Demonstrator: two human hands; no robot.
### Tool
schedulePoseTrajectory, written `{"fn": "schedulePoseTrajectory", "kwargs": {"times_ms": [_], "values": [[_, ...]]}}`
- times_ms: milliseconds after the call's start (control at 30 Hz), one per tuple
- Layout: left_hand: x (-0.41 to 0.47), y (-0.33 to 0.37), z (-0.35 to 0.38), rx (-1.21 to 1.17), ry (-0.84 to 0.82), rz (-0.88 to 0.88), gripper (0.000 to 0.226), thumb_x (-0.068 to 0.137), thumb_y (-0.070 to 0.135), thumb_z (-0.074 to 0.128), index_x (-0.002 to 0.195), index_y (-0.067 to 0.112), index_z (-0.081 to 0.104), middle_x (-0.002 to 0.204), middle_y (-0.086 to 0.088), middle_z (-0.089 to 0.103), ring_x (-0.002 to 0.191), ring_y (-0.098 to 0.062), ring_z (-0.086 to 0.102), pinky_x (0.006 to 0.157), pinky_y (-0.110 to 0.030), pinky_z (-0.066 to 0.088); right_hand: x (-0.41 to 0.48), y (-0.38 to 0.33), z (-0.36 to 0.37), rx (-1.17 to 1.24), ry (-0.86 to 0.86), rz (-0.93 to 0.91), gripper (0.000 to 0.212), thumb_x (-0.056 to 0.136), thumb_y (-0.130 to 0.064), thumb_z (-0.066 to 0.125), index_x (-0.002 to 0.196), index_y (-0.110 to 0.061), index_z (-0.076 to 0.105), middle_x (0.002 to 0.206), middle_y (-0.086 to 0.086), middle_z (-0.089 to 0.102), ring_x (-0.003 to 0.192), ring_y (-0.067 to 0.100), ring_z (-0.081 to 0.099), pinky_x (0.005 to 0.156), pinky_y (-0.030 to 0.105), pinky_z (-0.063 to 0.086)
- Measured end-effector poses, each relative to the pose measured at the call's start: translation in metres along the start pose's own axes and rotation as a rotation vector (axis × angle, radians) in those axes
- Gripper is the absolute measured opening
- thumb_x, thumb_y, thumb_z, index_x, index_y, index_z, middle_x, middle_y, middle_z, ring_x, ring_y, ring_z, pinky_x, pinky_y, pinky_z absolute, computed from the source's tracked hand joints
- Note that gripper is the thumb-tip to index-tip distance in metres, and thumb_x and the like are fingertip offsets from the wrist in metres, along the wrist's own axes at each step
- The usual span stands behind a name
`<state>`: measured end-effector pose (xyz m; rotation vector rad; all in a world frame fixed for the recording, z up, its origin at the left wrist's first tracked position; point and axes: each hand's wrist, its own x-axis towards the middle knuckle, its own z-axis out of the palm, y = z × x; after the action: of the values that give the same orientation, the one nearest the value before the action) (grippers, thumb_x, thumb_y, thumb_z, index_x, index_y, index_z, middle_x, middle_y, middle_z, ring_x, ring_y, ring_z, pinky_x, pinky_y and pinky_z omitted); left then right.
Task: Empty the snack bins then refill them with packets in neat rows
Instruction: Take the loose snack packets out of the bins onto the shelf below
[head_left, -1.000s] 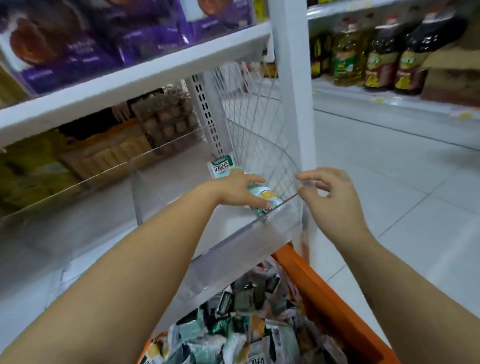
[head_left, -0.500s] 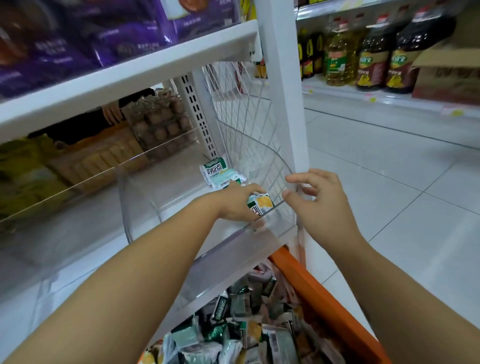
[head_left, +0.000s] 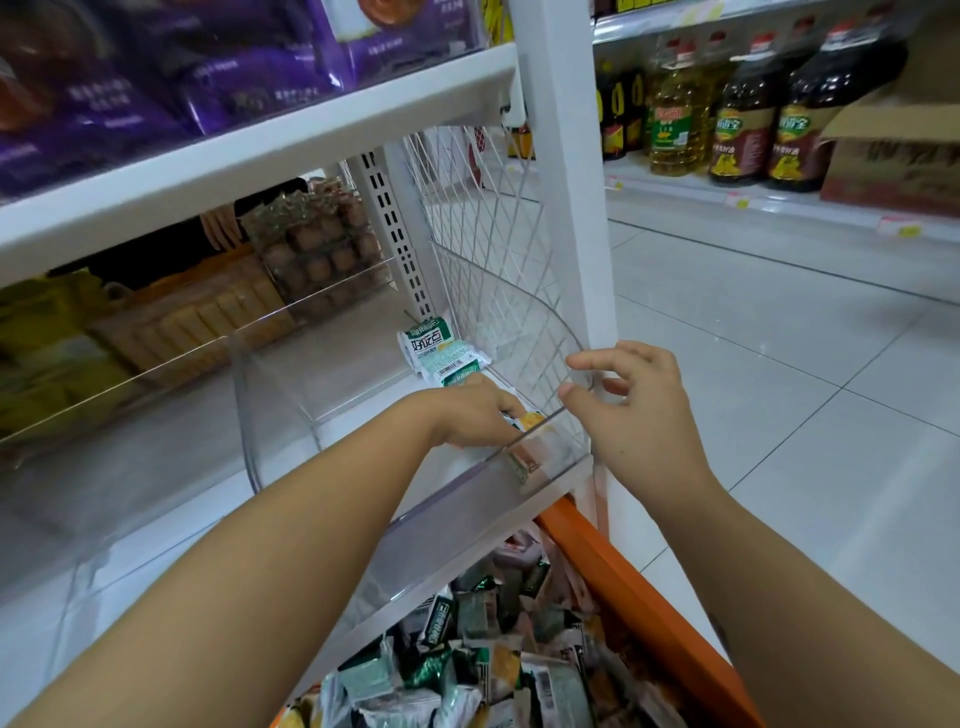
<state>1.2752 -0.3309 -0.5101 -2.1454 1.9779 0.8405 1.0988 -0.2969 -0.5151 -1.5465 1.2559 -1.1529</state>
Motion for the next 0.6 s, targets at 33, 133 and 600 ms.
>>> {"fn": "schedulePoseTrajectory", "kwargs": {"times_ms": [33,133,600], "values": [[0.000,0.001,0.000,-0.047,0.015,0.011,0.046,0.087,0.037,0.067,0.130,0.026,0.055,0.131,0.003,0.039,0.112,-0.016,0.045,0.087,-0.024,0.039,0.000,0.000,0.000,0.001,-0.002,0.000,0.021,0.086,-0.023,0.068,0.105,-0.031,0.065,0.126,-0.010,0.034,0.106,0.003,0.046,0.088,0.018,0.034],[-0.004,0.003,-0.002,-0.174,0.069,0.044,0.044,0.081,0.028,0.075,0.120,0.023,0.055,0.117,0.003,0.050,0.097,-0.013,0.049,0.071,-0.021,0.042,0.001,-0.001,-0.001,-0.006,-0.009,-0.001,0.022,0.086,-0.024,0.068,0.106,-0.031,0.065,0.128,-0.010,0.035,0.106,0.004,0.046,0.088,0.017,0.033],[-0.174,0.021,0.019,-0.311,0.799,0.328,0.030,0.066,0.042,0.074,0.080,0.044,0.048,0.107,0.031,0.055,0.103,0.003,0.056,0.075,-0.009,0.045,-0.016,-0.016,0.003,-0.083,-0.046,-0.094,0.021,0.085,-0.021,0.068,0.106,-0.027,0.066,0.143,0.003,0.035,0.134,0.013,0.035,0.096,0.008,0.021]]}}
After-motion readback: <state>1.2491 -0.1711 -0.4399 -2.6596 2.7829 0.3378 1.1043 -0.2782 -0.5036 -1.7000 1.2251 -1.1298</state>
